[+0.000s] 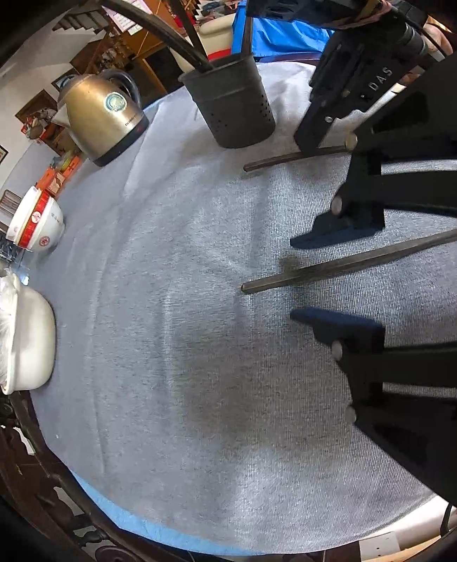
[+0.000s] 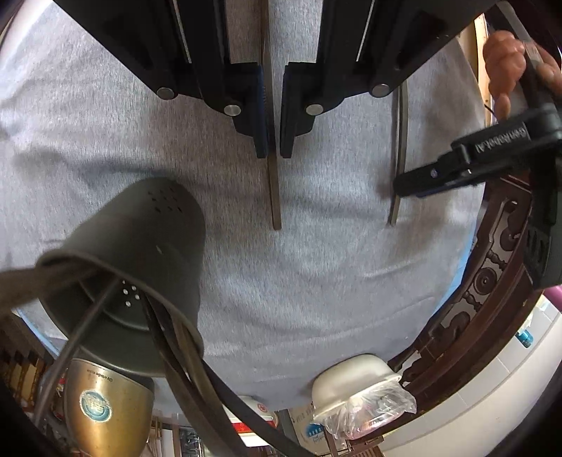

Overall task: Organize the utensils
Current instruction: 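Close the left tool on the other dark chopstick while the right tool lifts its chopstick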

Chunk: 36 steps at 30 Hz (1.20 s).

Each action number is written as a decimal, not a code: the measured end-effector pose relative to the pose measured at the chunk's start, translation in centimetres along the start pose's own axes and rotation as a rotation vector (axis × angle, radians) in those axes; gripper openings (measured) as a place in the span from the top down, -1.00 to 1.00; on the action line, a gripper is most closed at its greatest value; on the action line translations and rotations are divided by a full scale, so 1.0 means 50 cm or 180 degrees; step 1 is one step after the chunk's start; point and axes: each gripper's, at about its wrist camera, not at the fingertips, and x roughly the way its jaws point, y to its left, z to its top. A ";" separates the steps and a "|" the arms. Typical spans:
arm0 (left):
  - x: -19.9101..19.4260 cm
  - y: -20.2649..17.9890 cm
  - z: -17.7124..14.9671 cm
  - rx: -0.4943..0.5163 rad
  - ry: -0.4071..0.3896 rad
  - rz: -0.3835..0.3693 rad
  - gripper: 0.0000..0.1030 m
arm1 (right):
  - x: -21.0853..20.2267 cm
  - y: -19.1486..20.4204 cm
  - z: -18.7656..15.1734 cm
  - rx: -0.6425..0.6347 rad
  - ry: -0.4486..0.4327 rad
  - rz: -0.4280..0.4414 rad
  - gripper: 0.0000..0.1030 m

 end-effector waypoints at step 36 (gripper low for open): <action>-0.329 -0.131 -0.051 0.0602 -0.1430 0.0069 0.89 | -0.410 -0.017 -0.083 -0.0234 -0.2128 0.0489 0.87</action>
